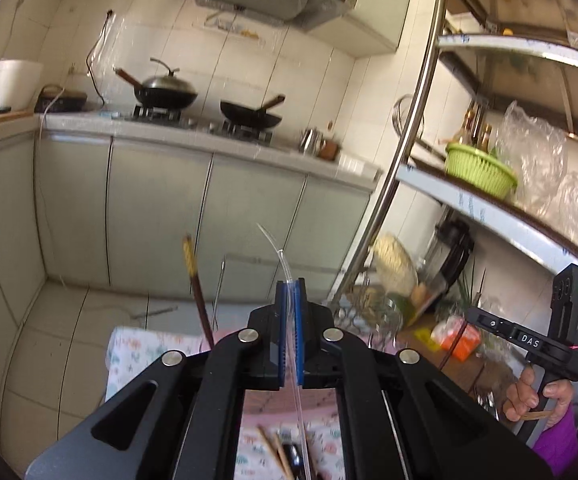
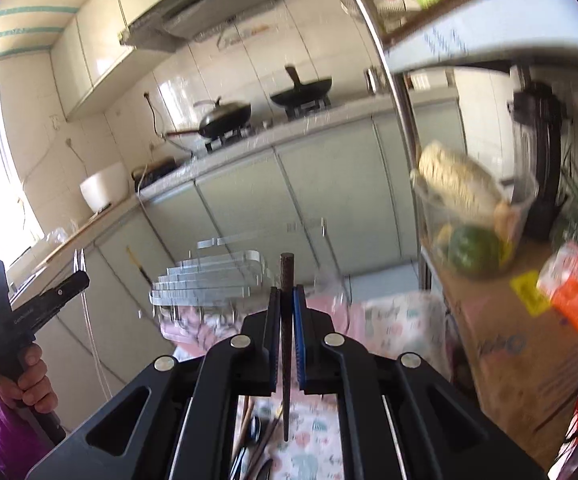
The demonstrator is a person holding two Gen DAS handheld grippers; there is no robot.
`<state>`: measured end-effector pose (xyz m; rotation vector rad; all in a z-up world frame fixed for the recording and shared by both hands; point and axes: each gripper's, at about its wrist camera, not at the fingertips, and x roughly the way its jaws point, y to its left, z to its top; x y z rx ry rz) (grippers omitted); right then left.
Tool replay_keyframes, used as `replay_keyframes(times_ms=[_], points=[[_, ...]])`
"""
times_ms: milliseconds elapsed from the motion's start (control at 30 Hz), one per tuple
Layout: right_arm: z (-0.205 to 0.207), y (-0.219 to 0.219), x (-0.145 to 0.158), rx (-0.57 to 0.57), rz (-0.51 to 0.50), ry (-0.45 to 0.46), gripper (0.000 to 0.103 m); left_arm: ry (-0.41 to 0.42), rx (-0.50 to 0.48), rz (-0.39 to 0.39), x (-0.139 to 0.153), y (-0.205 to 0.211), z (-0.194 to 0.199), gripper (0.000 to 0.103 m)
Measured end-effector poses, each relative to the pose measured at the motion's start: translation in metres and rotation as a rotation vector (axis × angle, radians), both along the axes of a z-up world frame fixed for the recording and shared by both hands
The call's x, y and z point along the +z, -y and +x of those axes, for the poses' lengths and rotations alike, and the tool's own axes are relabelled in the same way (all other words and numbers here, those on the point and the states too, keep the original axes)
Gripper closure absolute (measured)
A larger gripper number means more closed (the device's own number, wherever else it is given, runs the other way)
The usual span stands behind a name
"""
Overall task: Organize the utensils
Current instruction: 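Lift both held utensils and insert them into the pink cup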
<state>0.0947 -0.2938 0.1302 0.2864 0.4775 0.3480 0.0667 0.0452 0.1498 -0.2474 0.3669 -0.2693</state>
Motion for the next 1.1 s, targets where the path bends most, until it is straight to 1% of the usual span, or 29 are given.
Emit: replay_keyframes(times_ms=[100, 233, 300, 400, 533, 667, 767, 900, 1033, 1100], points=[[0.005, 0.002, 0.023, -0.051, -0.019, 0.075, 0.097, 0.066, 0.035, -0.007, 0.015, 0.0, 0.008, 0.1], [0.019, -0.002, 0.035, -0.097, -0.031, 0.135, 0.097, 0.137, 0.09, -0.009, 0.026, -0.001, 0.024, 0.1], [0.027, -0.006, 0.035, -0.114, -0.046, 0.149, 0.097, 0.176, 0.119, -0.007, 0.027, -0.002, 0.031, 0.1], [0.042, -0.014, 0.03, -0.125, -0.07, 0.149, 0.097, 0.236, 0.175, 0.033, 0.027, 0.0, 0.04, 0.1], [0.061, -0.023, 0.008, -0.126, -0.09, 0.113, 0.097, 0.275, 0.232, 0.076, 0.015, 0.001, 0.058, 0.1], [0.072, -0.028, -0.014, -0.122, -0.103, 0.07, 0.097, 0.286, 0.253, 0.107, -0.008, 0.003, 0.071, 0.1], [0.077, -0.028, -0.031, -0.119, -0.101, 0.03, 0.097, 0.266, 0.256, 0.117, -0.028, 0.002, 0.075, 0.1], [0.078, -0.025, -0.049, -0.117, -0.088, -0.009, 0.097, 0.241, 0.256, 0.115, -0.054, -0.002, 0.067, 0.1], [0.073, -0.022, -0.063, -0.123, -0.083, -0.036, 0.097, 0.223, 0.248, 0.11, -0.072, -0.004, 0.053, 0.1], [0.073, -0.019, -0.07, -0.123, -0.064, -0.059, 0.097, 0.201, 0.244, 0.098, -0.079, -0.006, 0.049, 0.1]])
